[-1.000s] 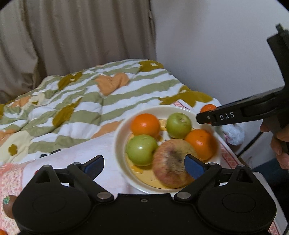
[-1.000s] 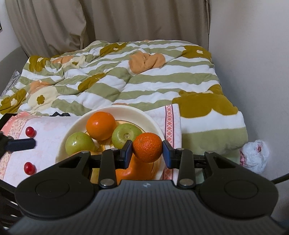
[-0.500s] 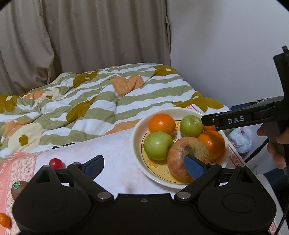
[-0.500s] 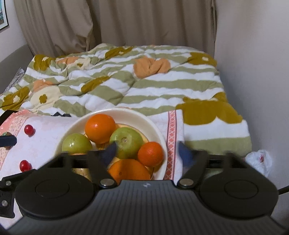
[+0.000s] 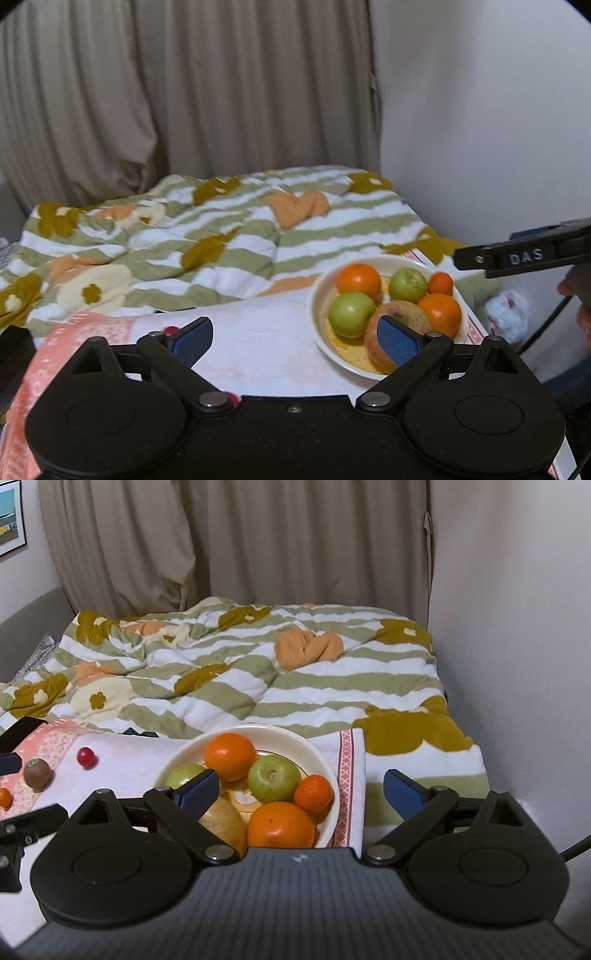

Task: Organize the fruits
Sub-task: 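Withdraw both tools from the bowl toward the kiwi and tomatoes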

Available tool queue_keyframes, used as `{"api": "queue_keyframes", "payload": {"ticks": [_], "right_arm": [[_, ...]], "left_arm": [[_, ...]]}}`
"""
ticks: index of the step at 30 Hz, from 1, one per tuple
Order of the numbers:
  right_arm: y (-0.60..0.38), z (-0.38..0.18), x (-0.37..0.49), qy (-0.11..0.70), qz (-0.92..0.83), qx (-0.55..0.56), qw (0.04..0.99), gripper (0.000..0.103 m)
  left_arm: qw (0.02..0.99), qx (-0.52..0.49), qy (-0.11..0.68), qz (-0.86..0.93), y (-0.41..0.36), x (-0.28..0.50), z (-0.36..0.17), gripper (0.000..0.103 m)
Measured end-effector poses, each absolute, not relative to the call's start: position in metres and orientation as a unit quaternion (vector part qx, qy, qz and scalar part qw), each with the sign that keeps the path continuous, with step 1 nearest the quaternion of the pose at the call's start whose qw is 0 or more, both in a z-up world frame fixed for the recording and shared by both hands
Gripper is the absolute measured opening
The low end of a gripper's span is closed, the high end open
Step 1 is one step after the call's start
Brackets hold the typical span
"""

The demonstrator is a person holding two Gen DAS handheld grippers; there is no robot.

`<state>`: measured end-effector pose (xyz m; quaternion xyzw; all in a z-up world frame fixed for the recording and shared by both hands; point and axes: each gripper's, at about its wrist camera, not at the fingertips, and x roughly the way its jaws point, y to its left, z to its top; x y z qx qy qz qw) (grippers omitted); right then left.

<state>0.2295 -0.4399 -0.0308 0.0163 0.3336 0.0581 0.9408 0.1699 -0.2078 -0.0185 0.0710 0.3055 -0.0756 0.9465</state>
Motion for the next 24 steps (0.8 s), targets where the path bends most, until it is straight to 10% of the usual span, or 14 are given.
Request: {"api": "queue_keyframes", "payload": {"ticks": [24], "right_arm": [[-0.305, 0.045, 0.16, 0.292, 0.082, 0.025, 0.952, 0.103]], "left_arm": [[0.958, 0.015, 0.282, 0.049, -0.033, 0.081, 0.02, 0.099]]}}
